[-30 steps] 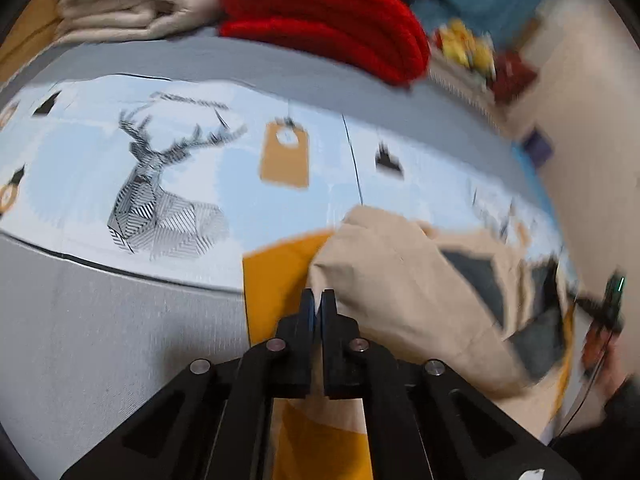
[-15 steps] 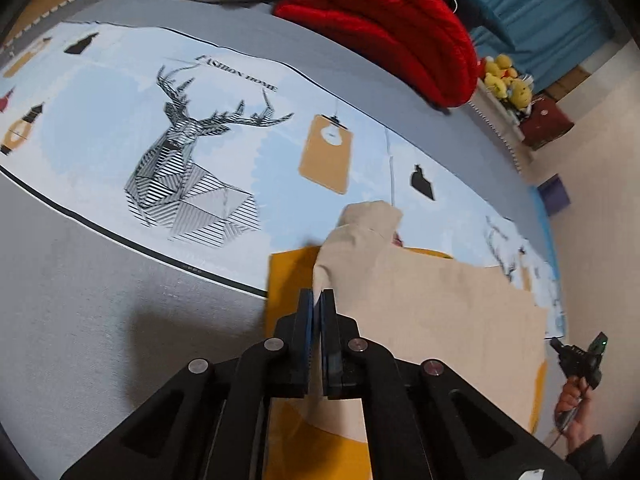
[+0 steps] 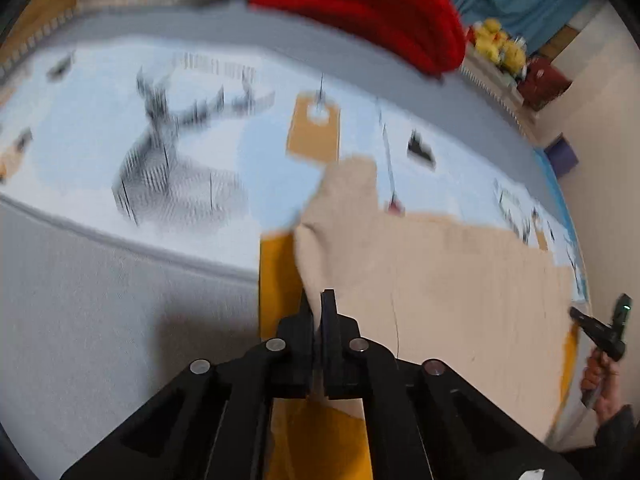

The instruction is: Fold large clothes

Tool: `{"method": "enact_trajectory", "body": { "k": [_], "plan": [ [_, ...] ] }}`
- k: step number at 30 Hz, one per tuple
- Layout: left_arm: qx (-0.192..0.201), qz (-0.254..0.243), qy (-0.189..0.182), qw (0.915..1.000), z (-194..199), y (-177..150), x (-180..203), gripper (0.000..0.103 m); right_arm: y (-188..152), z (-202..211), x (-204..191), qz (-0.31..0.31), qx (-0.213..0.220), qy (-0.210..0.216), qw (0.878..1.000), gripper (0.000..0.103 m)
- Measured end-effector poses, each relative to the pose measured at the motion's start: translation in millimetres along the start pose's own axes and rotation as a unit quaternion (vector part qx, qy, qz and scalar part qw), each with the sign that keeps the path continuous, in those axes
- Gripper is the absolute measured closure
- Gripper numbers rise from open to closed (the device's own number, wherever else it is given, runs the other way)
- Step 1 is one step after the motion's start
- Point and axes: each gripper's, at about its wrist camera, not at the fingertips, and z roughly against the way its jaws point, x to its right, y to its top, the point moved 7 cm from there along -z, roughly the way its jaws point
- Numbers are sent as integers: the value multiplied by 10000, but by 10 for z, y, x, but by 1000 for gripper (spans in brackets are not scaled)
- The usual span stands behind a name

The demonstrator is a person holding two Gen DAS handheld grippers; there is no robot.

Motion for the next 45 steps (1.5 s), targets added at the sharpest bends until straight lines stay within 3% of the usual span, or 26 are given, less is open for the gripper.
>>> {"method": "enact_trajectory", "body": {
  "k": [3,5,12,16,18,19,21,23,25,28,32,34,36,38,40,41,45],
  "plan": [
    [529,107,-53,9985,132,163,41,102,206,276,9,-229,741,96,9969,99],
    [625,28,104,9980,93,210,71,101,259,322,59,-416,923,13,9949,99],
    [-2,-160,904,9958,-444,48,-105,100,87,-214,105,-205,186,-722,9970,99],
    [-338,-51,1037,9940,-558,-90,-181,92,-28,-446,171,-229,-229,-1029,9942,97],
    [-249,53,1086,9938,-402,-21,-174,80,-13,-405,201,-315,-260,-1099,9931,88],
    [-153,79,1093,9939,-298,16,-164,68,14,-330,214,-321,-195,-1177,9923,83],
    [55,4,984,9951,-108,71,-106,65,60,-159,196,-233,-21,-1214,9923,74],
    [74,-209,638,9977,64,60,13,65,81,69,136,28,145,-1150,9933,74],
    [-149,-553,21,9984,182,-74,210,65,25,245,43,278,159,-891,9955,74],
    [-791,-1154,-681,9878,230,-432,483,65,-205,414,-73,764,-84,-466,9959,74],
    [-1511,-2278,-578,9602,200,-1091,603,65,-801,384,-89,1263,-1047,17,9865,74],
    [-1885,-2389,-321,9520,124,-1342,412,65,-1099,298,3,1660,-1471,-282,9747,74],
    [-2073,-2359,10,9494,92,-1457,197,68,-1309,259,138,1902,-1720,-682,9642,74],
    [-2101,-2178,40,9531,161,-1469,58,79,-1377,301,225,1726,-1796,-720,9658,74],
    [-2126,-2093,61,9544,250,-1487,-14,81,-1407,346,285,1605,-1820,-764,9671,74],
    [-2202,-2126,108,9519,278,-1542,-55,81,-1441,353,315,1597,-1872,-792,9660,74],
    [-2535,-2450,930,9312,283,-1784,-278,74,-1566,348,415,1641,-2122,-984,9583,74]
  ]
}}
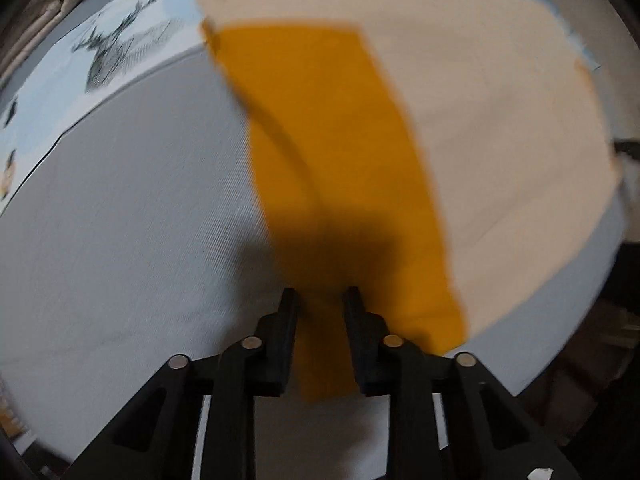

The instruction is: Fold large clothes

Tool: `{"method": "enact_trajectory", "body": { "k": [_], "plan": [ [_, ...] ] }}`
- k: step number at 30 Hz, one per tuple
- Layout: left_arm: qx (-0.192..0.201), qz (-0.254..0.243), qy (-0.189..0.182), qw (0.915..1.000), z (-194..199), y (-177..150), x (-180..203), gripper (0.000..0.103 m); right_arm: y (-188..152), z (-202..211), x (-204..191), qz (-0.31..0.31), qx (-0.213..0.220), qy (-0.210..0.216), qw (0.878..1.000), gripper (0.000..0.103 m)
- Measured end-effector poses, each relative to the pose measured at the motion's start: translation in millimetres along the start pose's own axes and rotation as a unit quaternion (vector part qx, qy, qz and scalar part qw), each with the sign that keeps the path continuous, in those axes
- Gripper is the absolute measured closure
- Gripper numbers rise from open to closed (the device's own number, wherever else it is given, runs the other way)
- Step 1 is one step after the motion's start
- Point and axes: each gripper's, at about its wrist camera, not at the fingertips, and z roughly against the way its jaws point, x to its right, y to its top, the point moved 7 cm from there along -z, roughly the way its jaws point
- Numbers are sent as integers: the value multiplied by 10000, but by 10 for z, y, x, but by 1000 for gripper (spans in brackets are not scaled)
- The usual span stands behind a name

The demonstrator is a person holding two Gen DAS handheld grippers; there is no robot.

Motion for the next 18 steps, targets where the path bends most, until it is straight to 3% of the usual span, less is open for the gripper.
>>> {"method": "enact_trajectory", "body": {
  "k": [3,5,8,10,14,16,18],
  "plan": [
    [296,-6,477,9984,236,17,-25,73,-19,112,50,-73,-92,-394,9992,74],
    [826,123,918,9923,566,76,-36,73,3,263,82,-61,59,-821,9966,74],
    [1590,484,1108,9799,1043,158,53,73,92,741,27,-158,871,-1059,9904,74],
    [2116,812,969,9691,1353,126,231,72,148,1173,-82,-383,1581,-992,9817,74],
    [2651,1175,506,9557,1630,-24,769,69,94,1869,-459,-771,2672,-571,9589,71],
    [2830,1278,429,9496,1644,-234,1009,67,-27,2065,-656,-919,3025,-391,9479,70],
    [2915,1471,442,9442,1557,-428,1195,66,-158,2116,-893,-938,3111,-333,9452,70]
  ]
}}
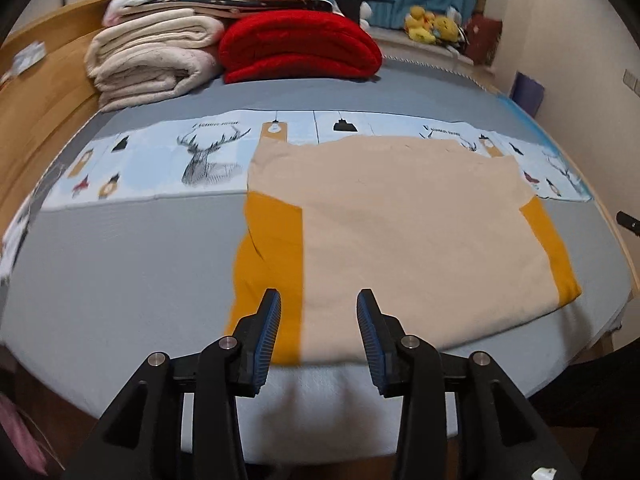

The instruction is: Fold large clothes

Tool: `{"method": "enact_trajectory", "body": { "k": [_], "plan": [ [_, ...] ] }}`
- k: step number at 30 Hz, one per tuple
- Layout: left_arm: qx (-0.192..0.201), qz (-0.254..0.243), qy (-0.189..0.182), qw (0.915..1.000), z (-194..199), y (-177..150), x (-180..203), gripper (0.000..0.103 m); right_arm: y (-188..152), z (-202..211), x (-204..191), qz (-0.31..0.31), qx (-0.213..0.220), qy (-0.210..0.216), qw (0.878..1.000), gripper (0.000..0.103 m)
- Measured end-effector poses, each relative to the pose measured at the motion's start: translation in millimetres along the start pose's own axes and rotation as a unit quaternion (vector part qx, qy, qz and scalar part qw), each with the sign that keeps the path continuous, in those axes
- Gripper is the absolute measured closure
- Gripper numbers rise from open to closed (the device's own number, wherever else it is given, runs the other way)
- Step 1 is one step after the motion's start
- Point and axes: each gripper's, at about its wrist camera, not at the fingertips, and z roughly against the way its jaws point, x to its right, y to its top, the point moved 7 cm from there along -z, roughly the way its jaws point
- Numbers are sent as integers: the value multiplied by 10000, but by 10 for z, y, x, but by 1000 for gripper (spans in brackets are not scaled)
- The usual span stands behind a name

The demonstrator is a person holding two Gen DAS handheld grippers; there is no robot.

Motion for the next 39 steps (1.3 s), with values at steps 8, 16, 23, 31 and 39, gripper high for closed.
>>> {"method": "enact_trajectory", "body": {
  "k": [8,16,23,31,39],
  "plan": [
    [149,299,197,9992,241,-181,146,66,-578,268,-586,335,-109,219,9991,70],
    [-97,385,-40,9992,-147,-369,191,66,-712,110,-718,433,-265,268,9984,70],
    [-218,591,-70,9980,-475,-380,186,68,-705,-194,-846,538,-402,291,9973,70],
    [-714,1878,-731,9769,-705,-589,-105,74,-721,-521,-1225,554,-693,620,9941,71],
    [-971,3472,-1376,9226,-956,-812,-460,60,-1030,-1099,-1650,992,-1659,549,9796,71]
  ]
}}
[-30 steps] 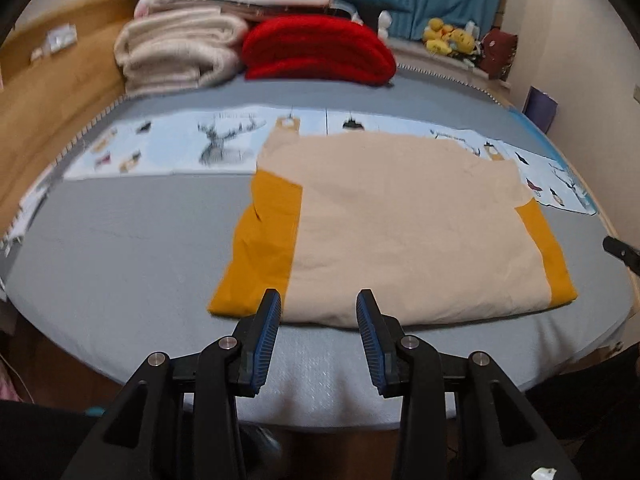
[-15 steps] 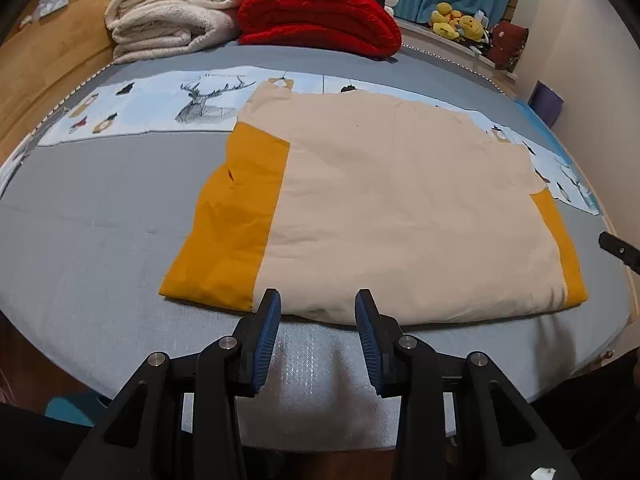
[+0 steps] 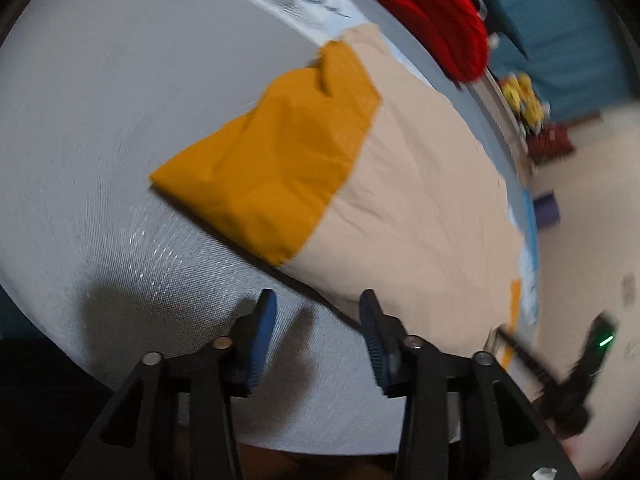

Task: Fold large clothes
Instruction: 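Grasp the yellow side panel with the left tool and lift it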

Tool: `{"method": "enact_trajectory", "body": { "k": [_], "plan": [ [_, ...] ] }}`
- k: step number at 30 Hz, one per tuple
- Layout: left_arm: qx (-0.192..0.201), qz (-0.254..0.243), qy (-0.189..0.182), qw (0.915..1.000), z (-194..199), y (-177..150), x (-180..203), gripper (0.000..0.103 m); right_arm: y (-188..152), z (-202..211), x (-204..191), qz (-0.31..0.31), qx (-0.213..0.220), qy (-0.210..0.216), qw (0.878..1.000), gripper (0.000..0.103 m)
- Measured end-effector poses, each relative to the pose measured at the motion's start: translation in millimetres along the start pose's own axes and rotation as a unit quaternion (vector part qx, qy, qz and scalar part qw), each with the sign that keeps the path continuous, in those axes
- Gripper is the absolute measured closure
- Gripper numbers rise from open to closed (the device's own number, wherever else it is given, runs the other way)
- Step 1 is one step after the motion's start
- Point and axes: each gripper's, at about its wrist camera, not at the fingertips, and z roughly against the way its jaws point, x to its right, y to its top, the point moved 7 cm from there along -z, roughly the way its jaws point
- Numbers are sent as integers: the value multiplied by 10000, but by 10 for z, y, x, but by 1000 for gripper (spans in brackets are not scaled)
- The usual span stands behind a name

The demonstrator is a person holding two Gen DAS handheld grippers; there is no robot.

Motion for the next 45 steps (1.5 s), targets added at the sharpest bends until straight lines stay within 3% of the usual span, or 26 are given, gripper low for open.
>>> {"method": "enact_trajectory", "body": {
  "k": [2,8,14,17,21,22,26,28,36,40,43,45],
  "plan": [
    [-15,342,-176,9993,-33,32,-79,48,-75,-192,-3,-61,-353,-72,9993,71],
    [119,1150,-585,9916,-142,130,-272,46,-92,-261,7,12,-453,-206,9988,71],
    [457,1373,-790,9863,-224,333,-254,45,-100,-251,43,-31,-451,-132,9989,71],
    [633,1407,-835,9845,-271,407,-205,38,-83,-264,55,-15,-442,-116,9990,71],
    [828,1284,-645,9861,-296,455,-115,36,-86,-255,45,-7,-407,-102,9991,71],
    [866,1262,-605,9864,-302,462,-102,37,-89,-250,44,-8,-399,-94,9992,71],
    [940,1112,-375,9886,-323,493,-58,81,-96,-211,54,-79,-344,-54,9994,71],
    [980,976,-373,9897,-285,535,-1,89,-87,-178,65,-120,-296,-22,9995,71],
    [1275,97,-126,9917,255,630,389,96,40,177,-87,-125,333,303,9989,71],
    [1464,-643,251,9868,721,640,565,99,70,431,-393,192,634,727,9951,71],
    [1604,-1206,500,9784,1086,616,632,100,21,465,-660,496,566,970,9924,71],
    [1698,-1482,606,9724,1238,589,650,100,-66,339,-828,602,234,1162,9911,71]
  ]
}}
